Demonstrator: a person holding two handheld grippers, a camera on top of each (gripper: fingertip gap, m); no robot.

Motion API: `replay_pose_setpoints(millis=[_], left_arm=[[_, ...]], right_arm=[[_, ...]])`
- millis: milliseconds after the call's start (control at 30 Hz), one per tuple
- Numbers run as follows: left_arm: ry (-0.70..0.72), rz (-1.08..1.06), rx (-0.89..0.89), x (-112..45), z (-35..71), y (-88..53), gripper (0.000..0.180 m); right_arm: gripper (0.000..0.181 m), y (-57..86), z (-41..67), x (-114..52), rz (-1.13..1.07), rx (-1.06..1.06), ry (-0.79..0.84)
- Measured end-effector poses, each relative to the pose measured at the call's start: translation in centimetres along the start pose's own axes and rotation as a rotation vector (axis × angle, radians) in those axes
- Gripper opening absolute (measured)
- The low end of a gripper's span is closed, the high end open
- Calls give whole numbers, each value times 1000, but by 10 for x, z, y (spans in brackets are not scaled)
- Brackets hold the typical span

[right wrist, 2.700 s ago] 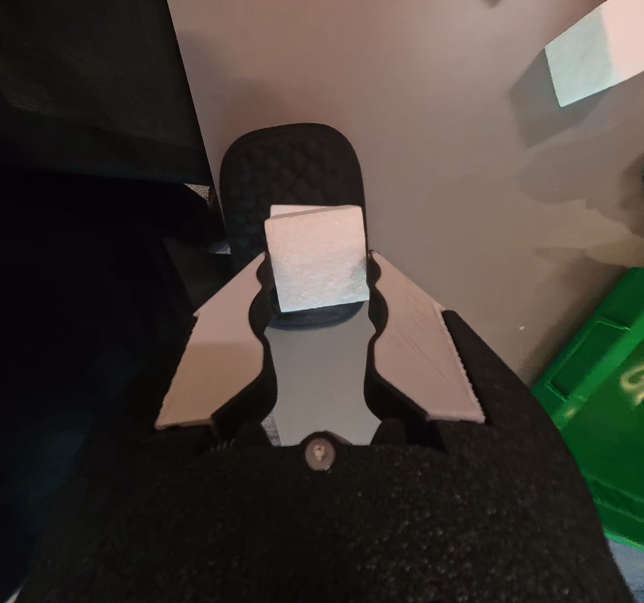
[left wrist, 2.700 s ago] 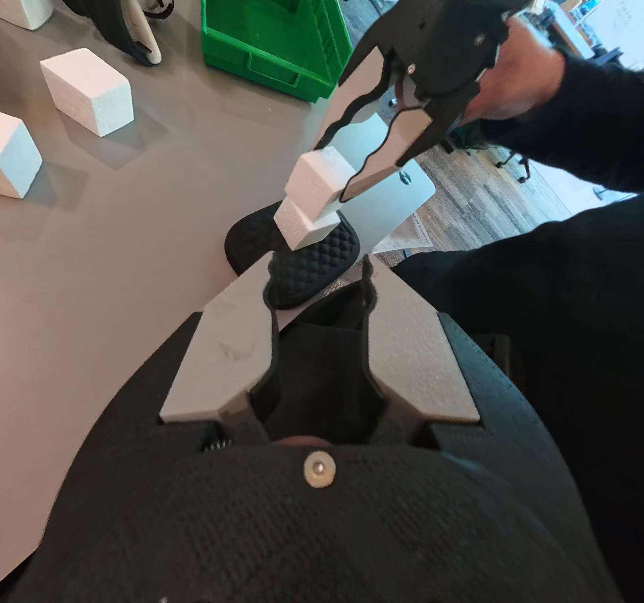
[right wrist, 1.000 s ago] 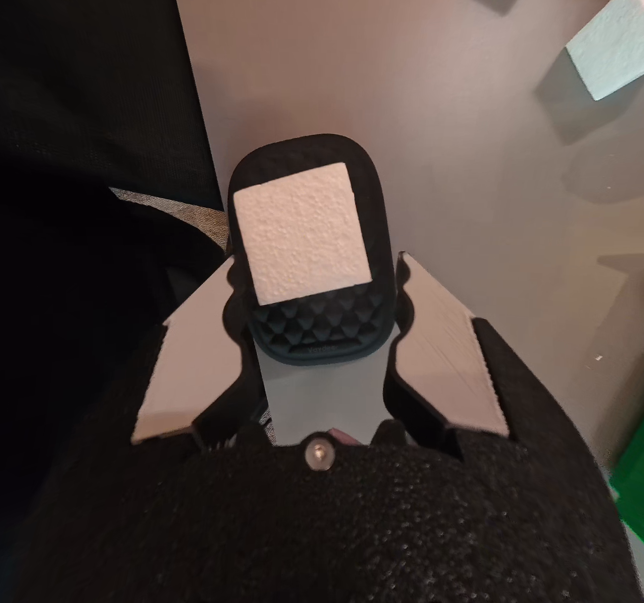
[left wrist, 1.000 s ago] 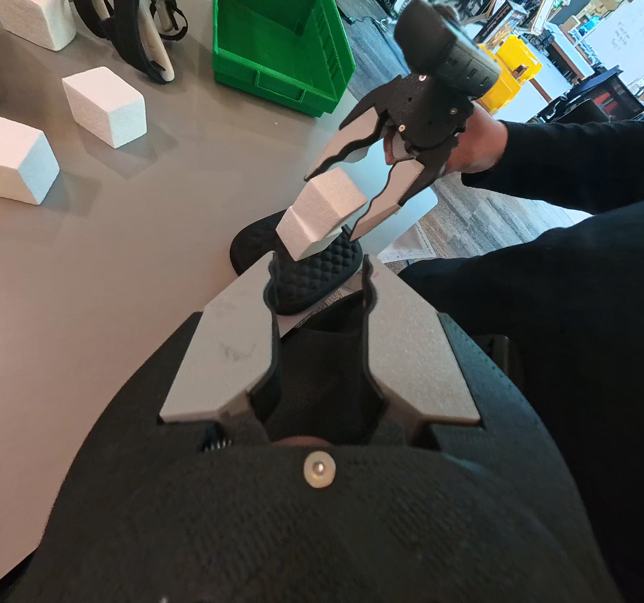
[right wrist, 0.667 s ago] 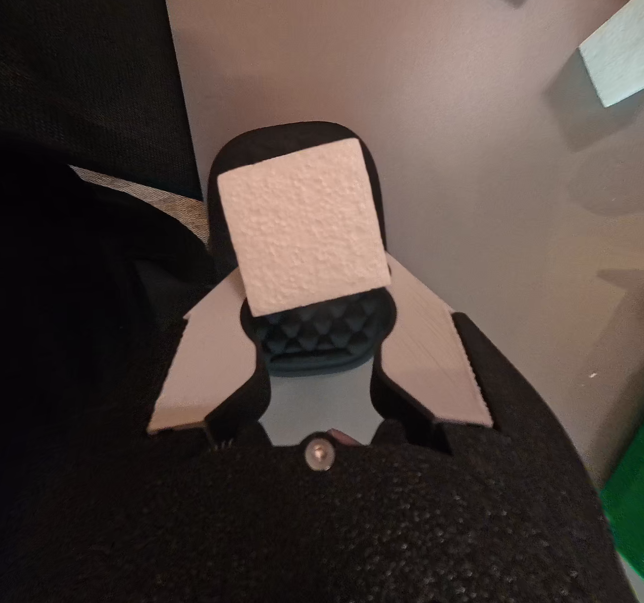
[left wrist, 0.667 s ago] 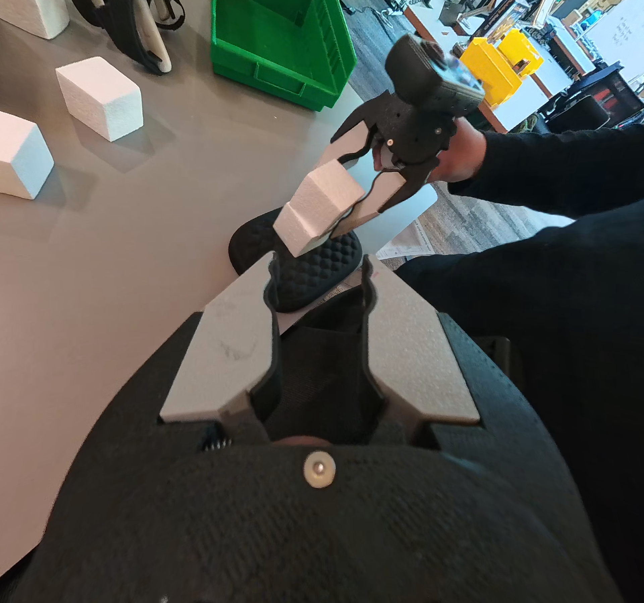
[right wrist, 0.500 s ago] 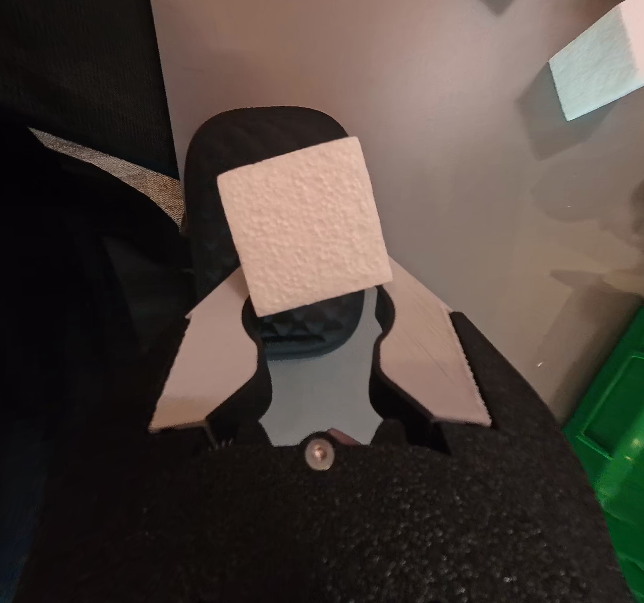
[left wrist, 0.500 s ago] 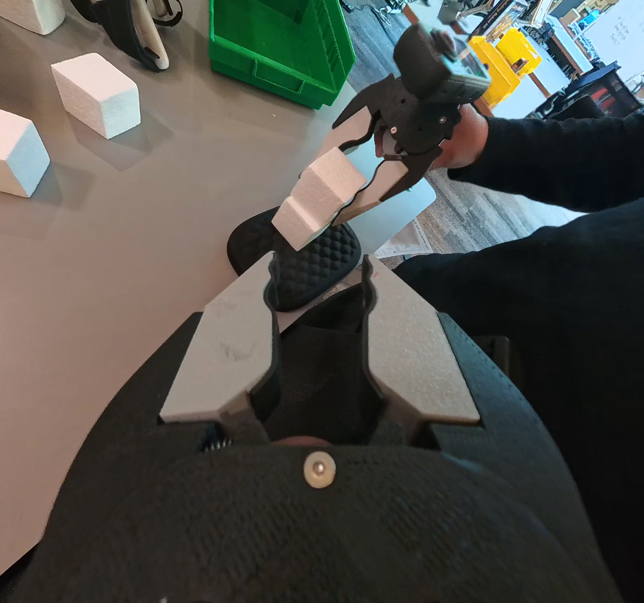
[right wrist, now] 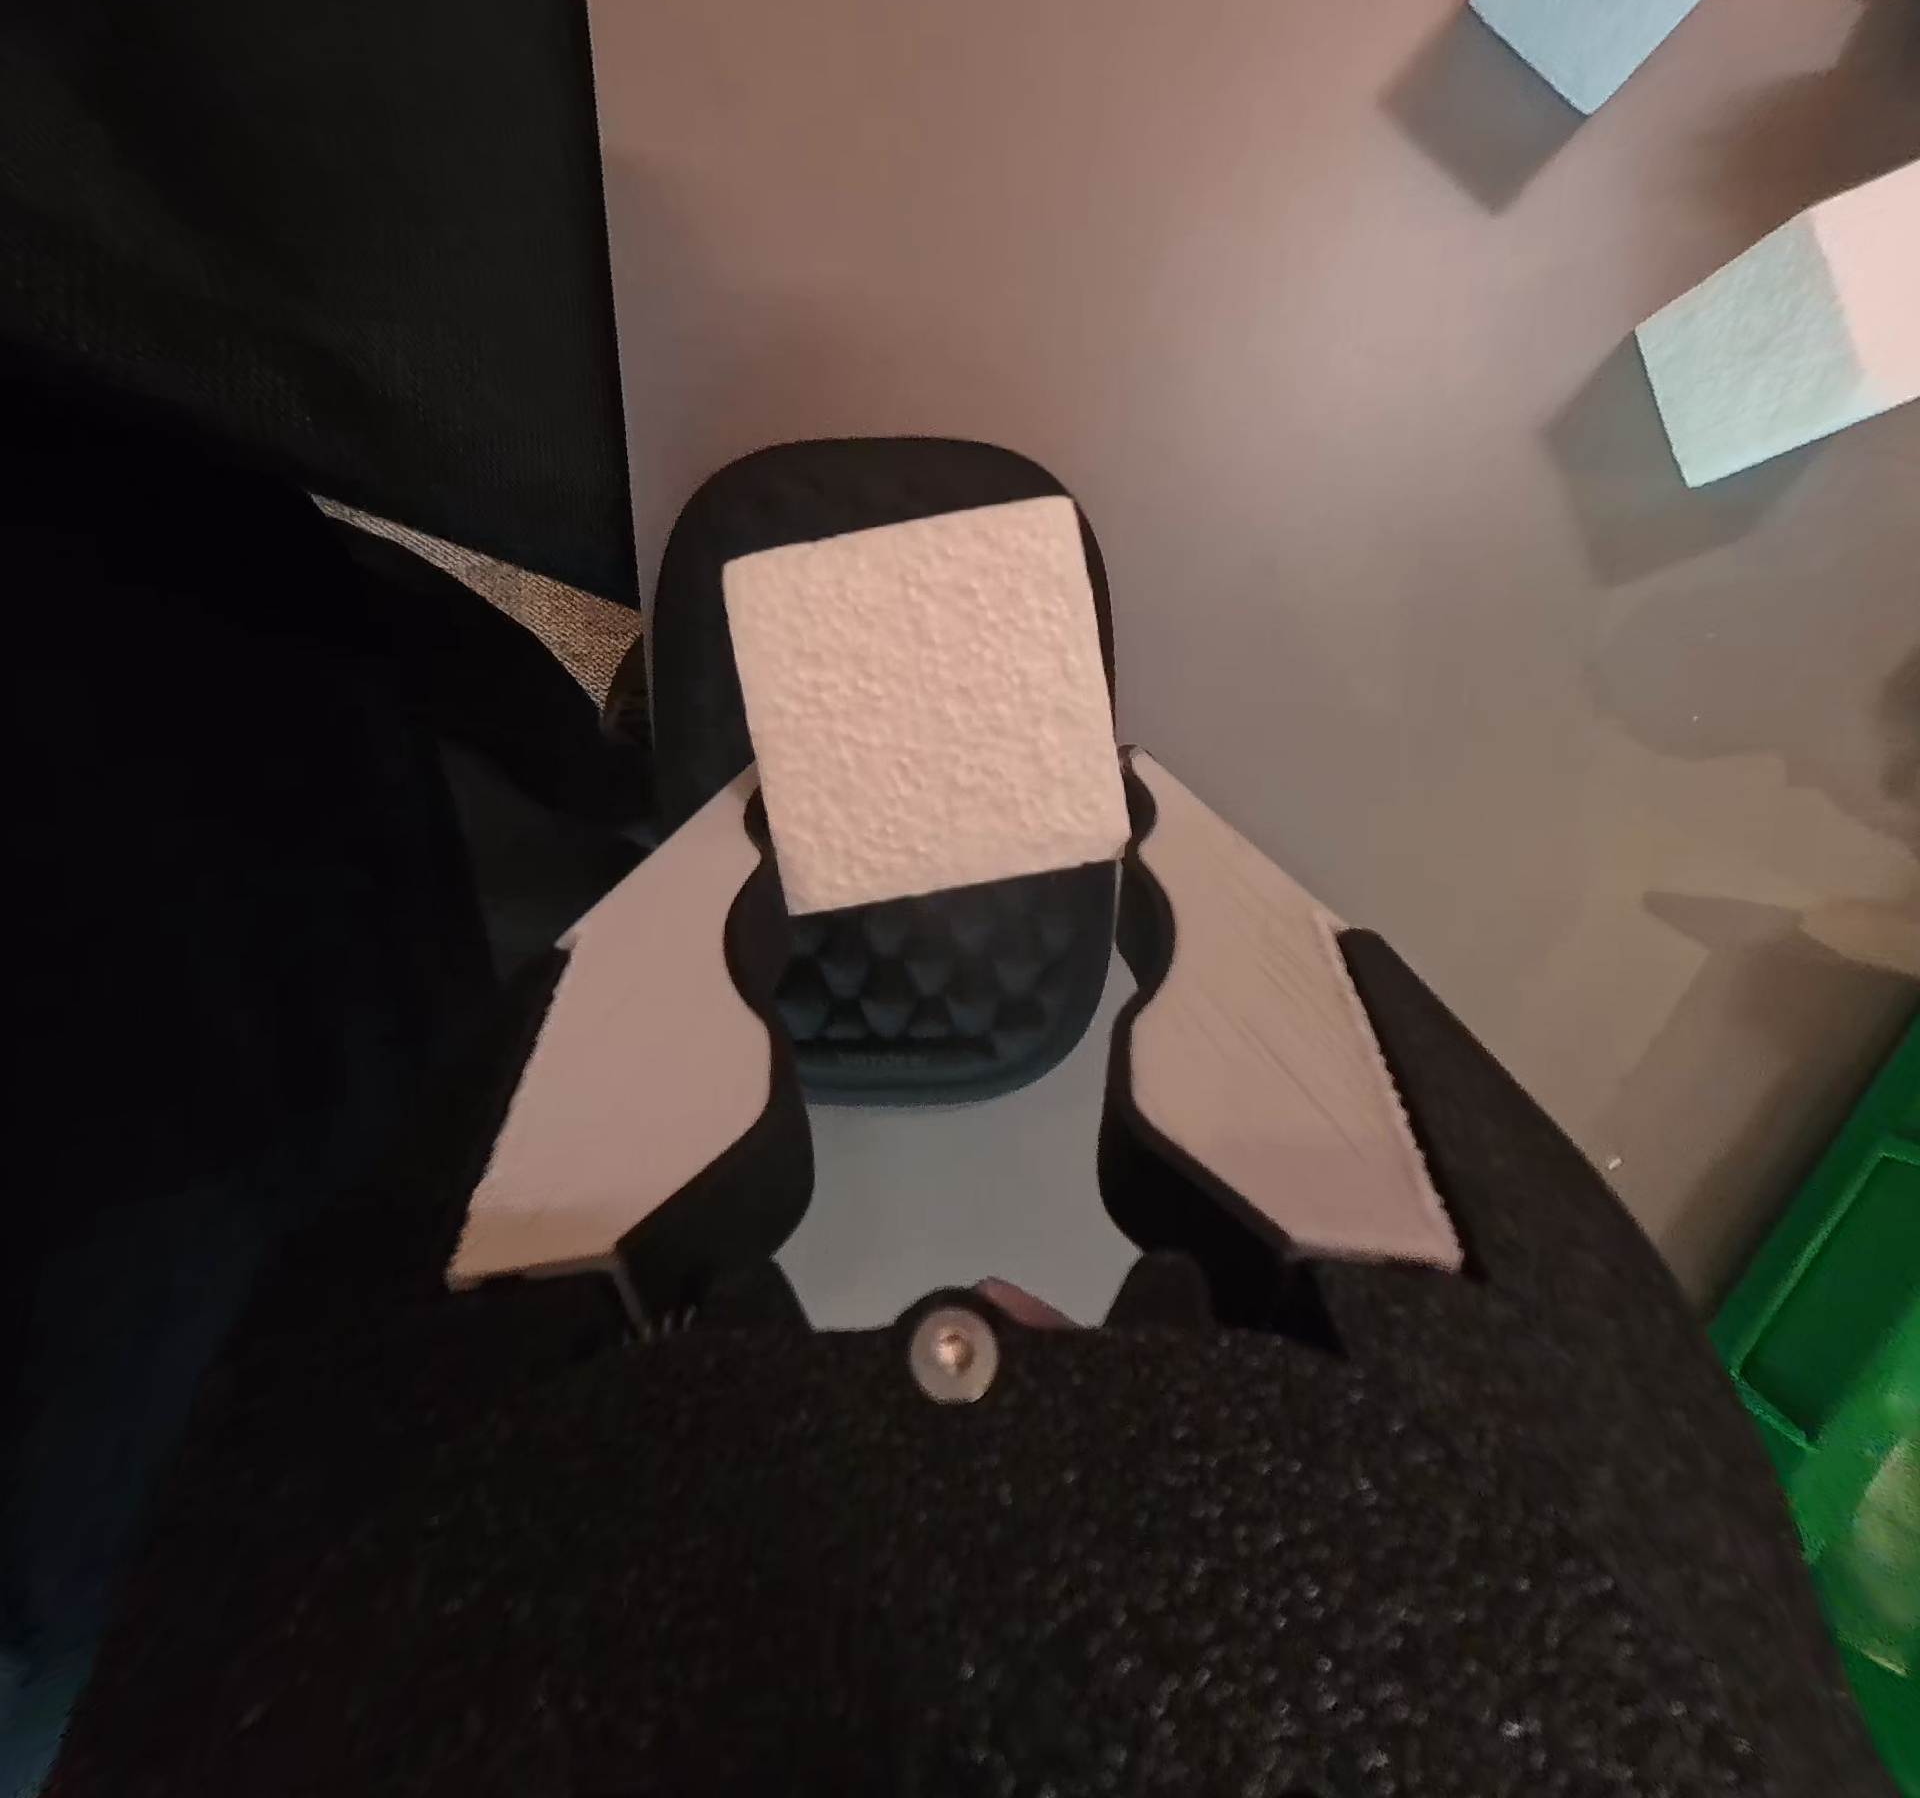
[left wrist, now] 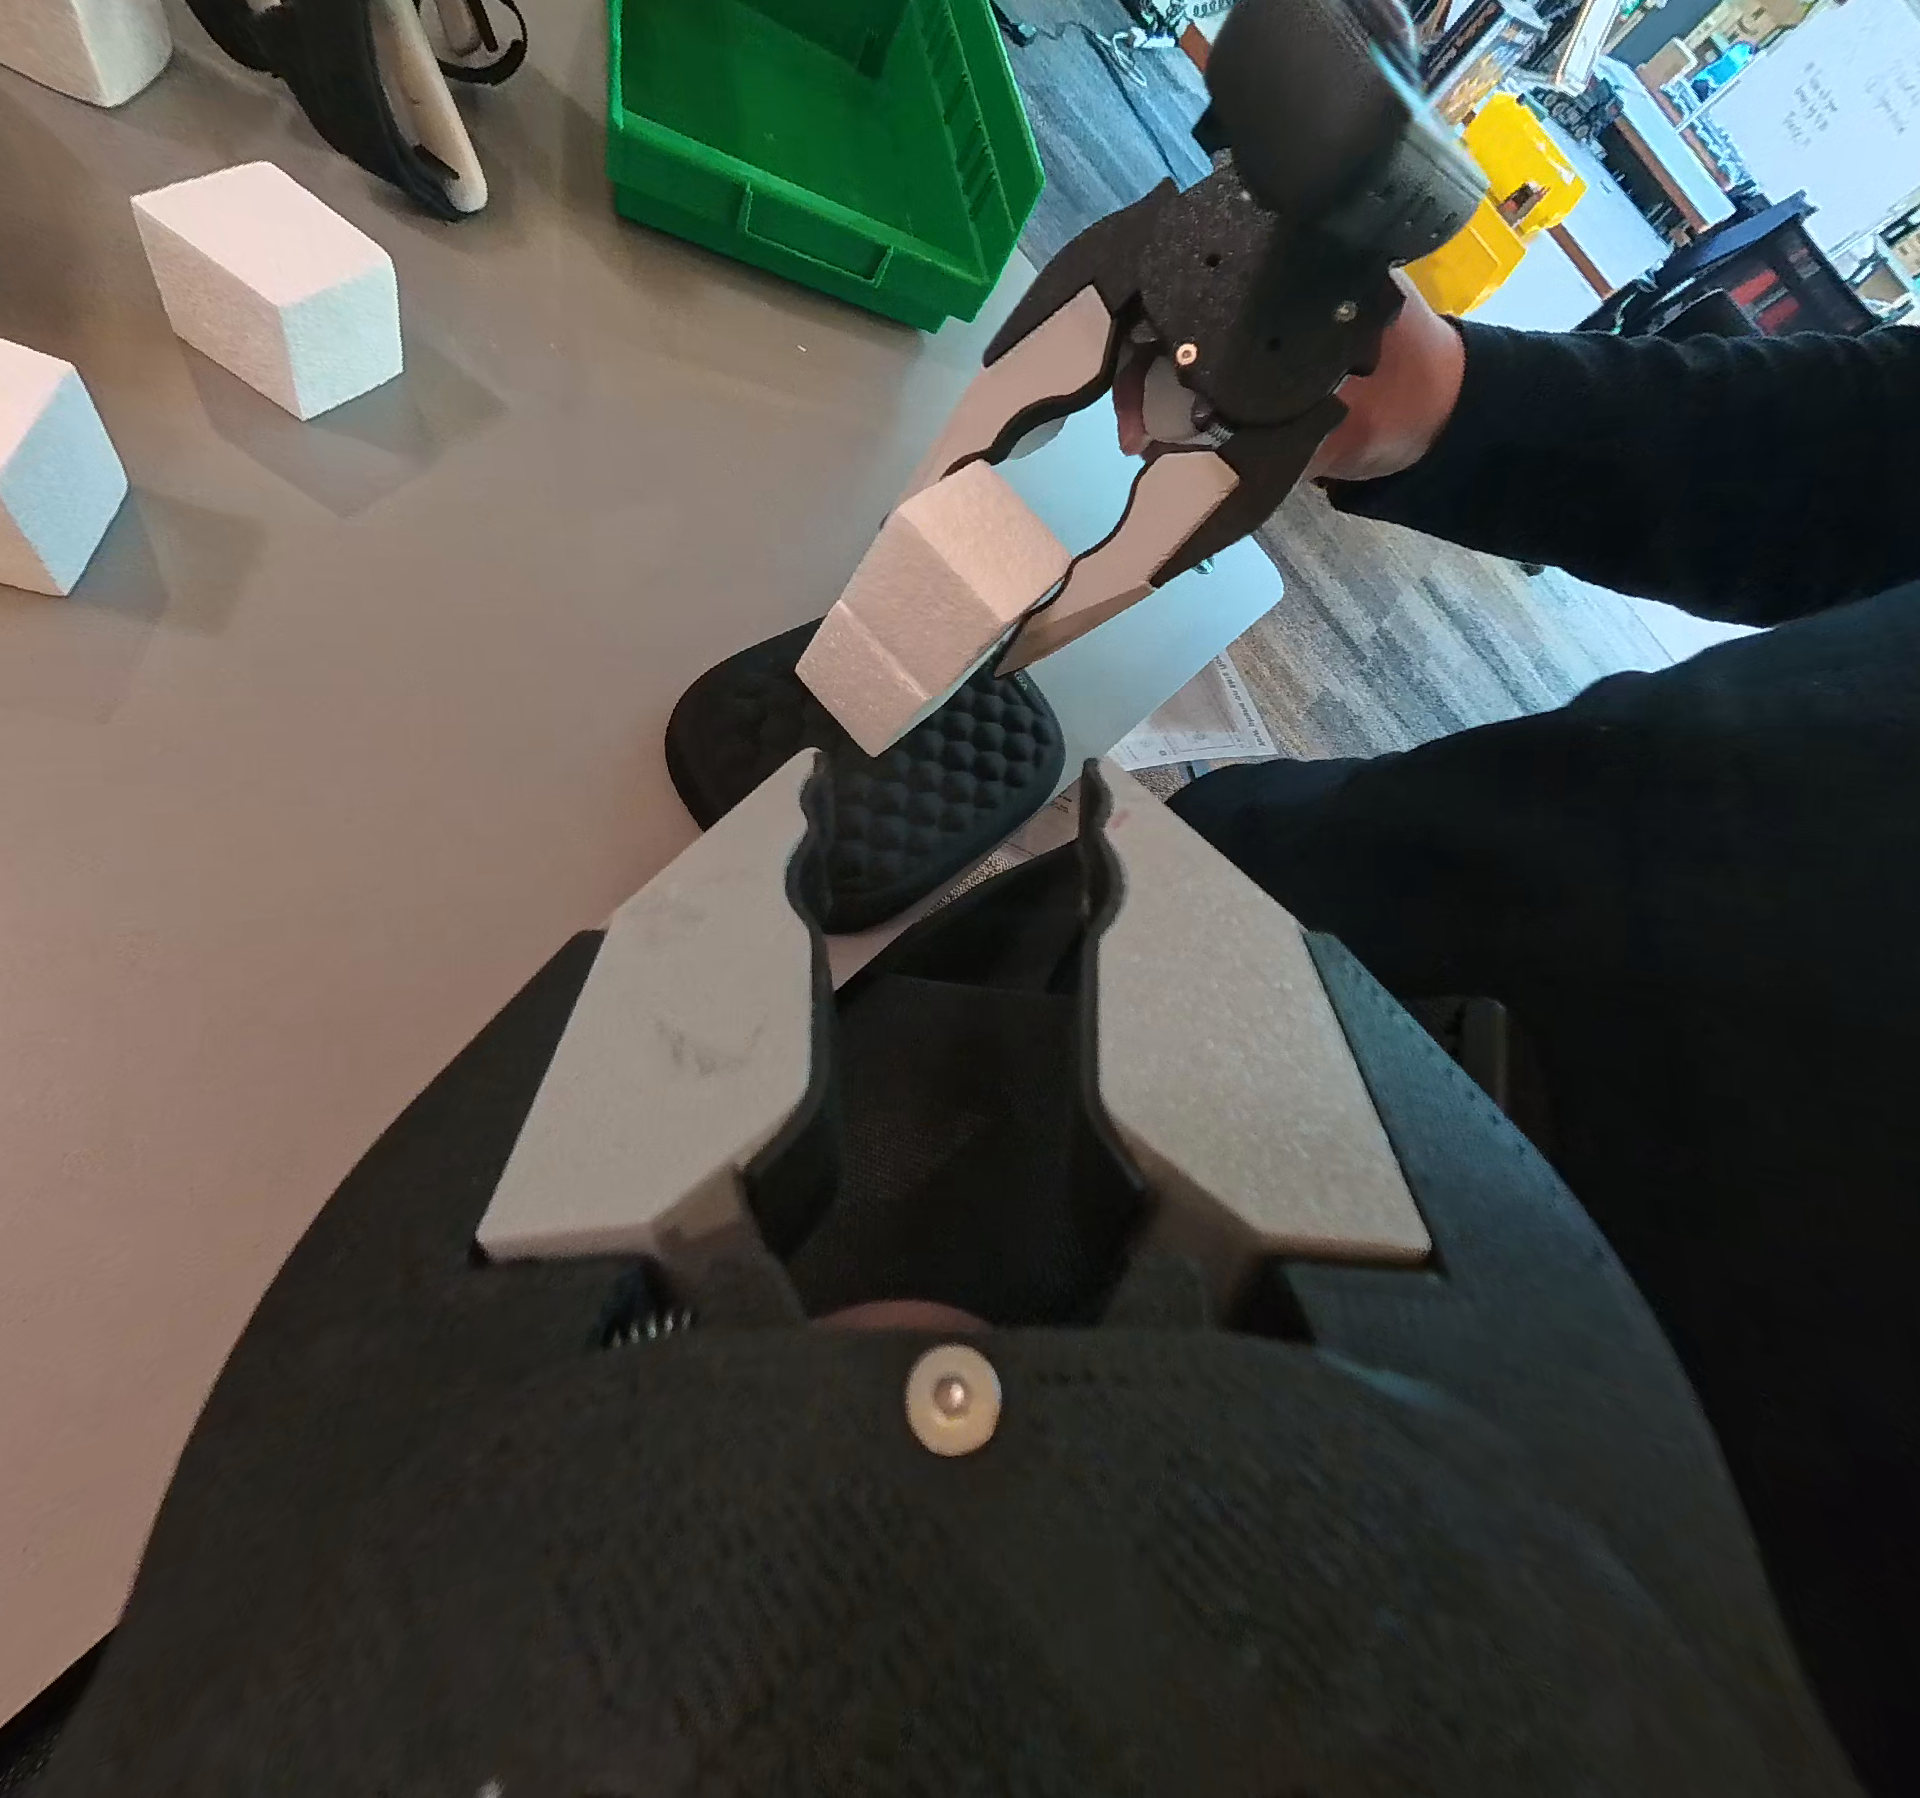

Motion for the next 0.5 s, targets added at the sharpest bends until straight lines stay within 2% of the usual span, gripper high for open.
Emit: replay_pose_setpoints(millis=[300, 400, 500], left_arm=[[5, 3, -1, 1, 0, 1, 45], [5, 4, 0, 1, 0, 1, 45], [2, 5, 1, 1, 0, 1, 45]], right_arm=[[67, 6, -5, -9, -10, -7, -45], [83, 9, -7, -14, -20, -32, -59], [86, 12, -12, -22, -16, -38, -84]])
Point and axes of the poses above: each gripper's, where its closed fingertips meet, x back along the fingers, z out of its top, y = z × x across the jaws, the point moved 8 cm from there along x, back along the fingers, and after that the axes turned 15 degrees about -x, right-handed, at the moved point
